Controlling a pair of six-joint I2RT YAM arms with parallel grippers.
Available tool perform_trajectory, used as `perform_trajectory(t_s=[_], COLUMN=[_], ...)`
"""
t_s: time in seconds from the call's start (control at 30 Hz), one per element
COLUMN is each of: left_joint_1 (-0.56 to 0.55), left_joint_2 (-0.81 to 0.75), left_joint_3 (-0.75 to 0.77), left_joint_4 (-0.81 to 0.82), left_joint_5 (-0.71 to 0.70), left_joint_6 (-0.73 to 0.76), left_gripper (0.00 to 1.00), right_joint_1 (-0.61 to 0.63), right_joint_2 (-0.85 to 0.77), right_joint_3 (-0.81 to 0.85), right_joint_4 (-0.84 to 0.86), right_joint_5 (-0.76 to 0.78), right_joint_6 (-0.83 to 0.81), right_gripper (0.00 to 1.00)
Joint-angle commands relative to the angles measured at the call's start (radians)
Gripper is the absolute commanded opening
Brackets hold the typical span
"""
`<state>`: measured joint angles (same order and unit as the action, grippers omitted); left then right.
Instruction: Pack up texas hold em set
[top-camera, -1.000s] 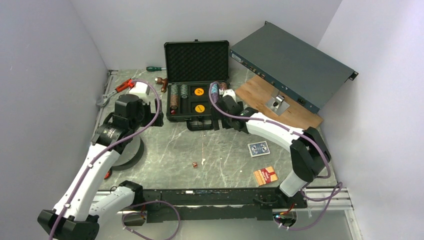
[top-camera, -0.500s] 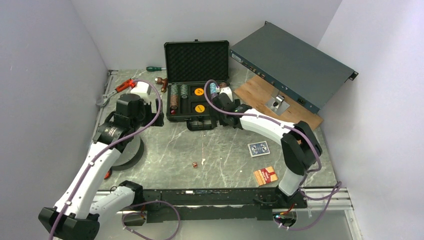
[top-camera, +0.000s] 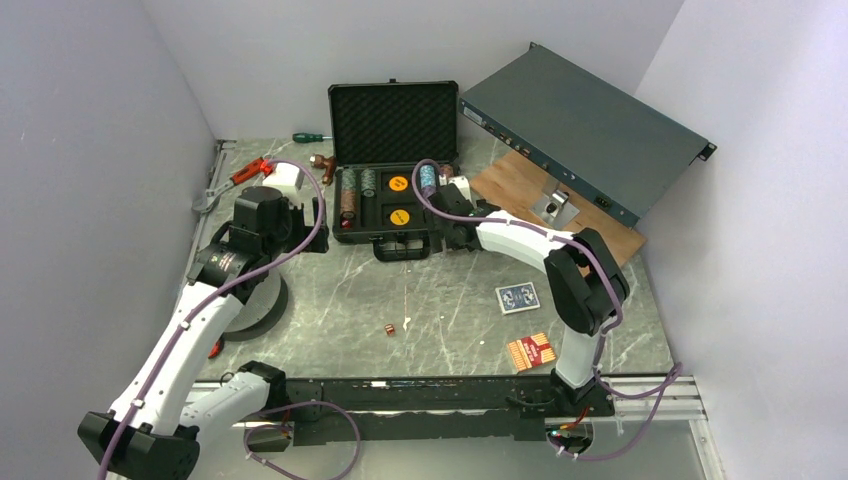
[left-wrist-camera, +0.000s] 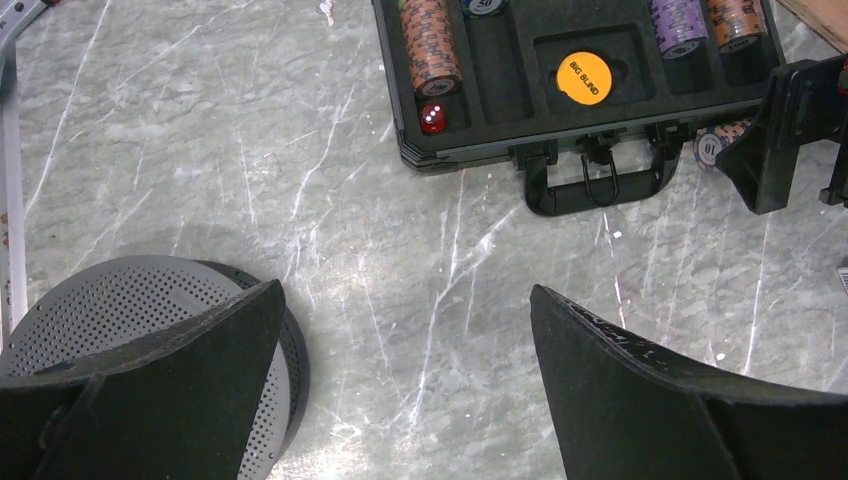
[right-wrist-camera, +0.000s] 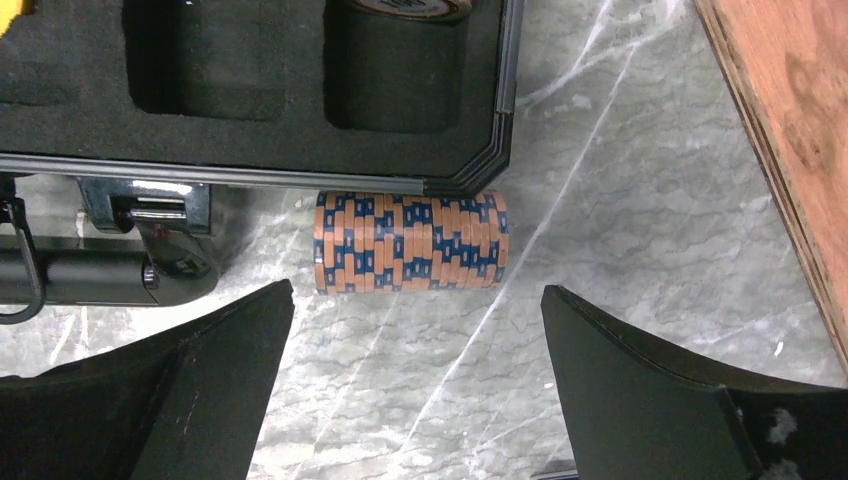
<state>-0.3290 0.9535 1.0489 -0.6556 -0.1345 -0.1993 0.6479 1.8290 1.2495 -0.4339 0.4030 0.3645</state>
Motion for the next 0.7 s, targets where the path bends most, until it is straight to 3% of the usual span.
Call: perform_trajectory(t_s=[0.0, 0.67], left_joint_1=[-0.002, -0.002], left_joint_2=[0.001, 0.021], left_joint_3=[0.005, 0.007], left_joint_4=[0.022, 0.023], left_joint_5=[0.019, 0.034], left_joint_6=[0.012, 0.009], left_gripper=[0.99, 0.98], right_joint_1=[-0.019, -0.067], right_joint_2=[-0.007, 0.057], right_joint_3=[0.001, 0.013], right_joint_4=[0.064, 0.105], right_joint_5=[-0.039, -0.131], right_joint_6=[-0.022, -0.036], right_gripper=[0.98, 0.91])
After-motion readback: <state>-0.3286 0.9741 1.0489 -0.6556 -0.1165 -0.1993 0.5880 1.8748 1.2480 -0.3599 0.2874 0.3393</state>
